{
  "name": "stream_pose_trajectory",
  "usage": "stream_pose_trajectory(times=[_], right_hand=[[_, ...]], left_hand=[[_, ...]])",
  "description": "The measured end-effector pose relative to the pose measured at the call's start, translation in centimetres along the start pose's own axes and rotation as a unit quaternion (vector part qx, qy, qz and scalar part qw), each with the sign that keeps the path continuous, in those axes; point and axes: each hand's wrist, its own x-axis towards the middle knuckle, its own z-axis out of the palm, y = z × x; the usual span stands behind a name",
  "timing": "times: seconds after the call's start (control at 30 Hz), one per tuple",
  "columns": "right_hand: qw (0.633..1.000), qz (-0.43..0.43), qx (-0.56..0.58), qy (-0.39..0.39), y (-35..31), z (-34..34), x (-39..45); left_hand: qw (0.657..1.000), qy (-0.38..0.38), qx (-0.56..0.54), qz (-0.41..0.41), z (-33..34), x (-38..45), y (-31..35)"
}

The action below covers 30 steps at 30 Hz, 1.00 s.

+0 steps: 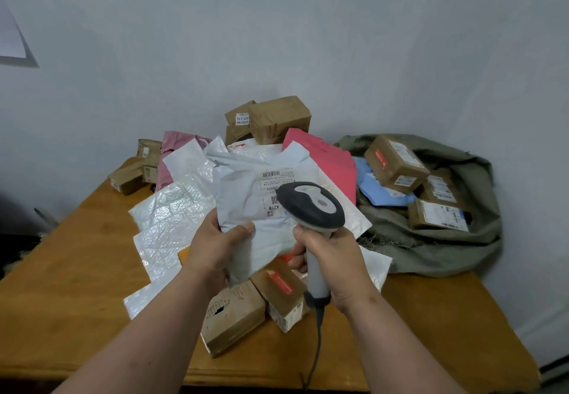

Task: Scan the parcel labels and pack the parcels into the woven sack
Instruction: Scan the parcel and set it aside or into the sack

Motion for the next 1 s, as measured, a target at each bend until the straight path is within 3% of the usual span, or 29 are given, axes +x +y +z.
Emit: stream_pose_trajectory(times=[0.2, 0.37, 0.7, 0.87, 1.0], right_hand=[[0.994, 0.017, -0.025, 0.109, 1.9, -3.9, 1.7], [0.978, 0.041, 0.020, 0.203, 3.5, -9.0, 3.8], [0.943, 0.078, 0.166, 0.278, 2.8, -26.5, 13.1], [0.929, 0.090, 0.187, 0.307, 1.5, -37.0, 17.3], [0.920, 0.126, 0.184, 0.322, 2.3, -42.5, 19.9]], left_hand=[[0.998, -0.061, -0.010, 0.008, 4.0, 2.8, -0.8], [0.996, -0.081, 0.028, 0.017, 10.4, 5.4, -1.9], [0.982, -0.097, 0.148, 0.068, 31.9, 11.4, -5.3], [0.956, -0.130, 0.256, 0.064, 43.7, 13.7, -8.2], [0.914, -0.152, 0.375, 0.035, 48.7, 15.5, -10.8]])
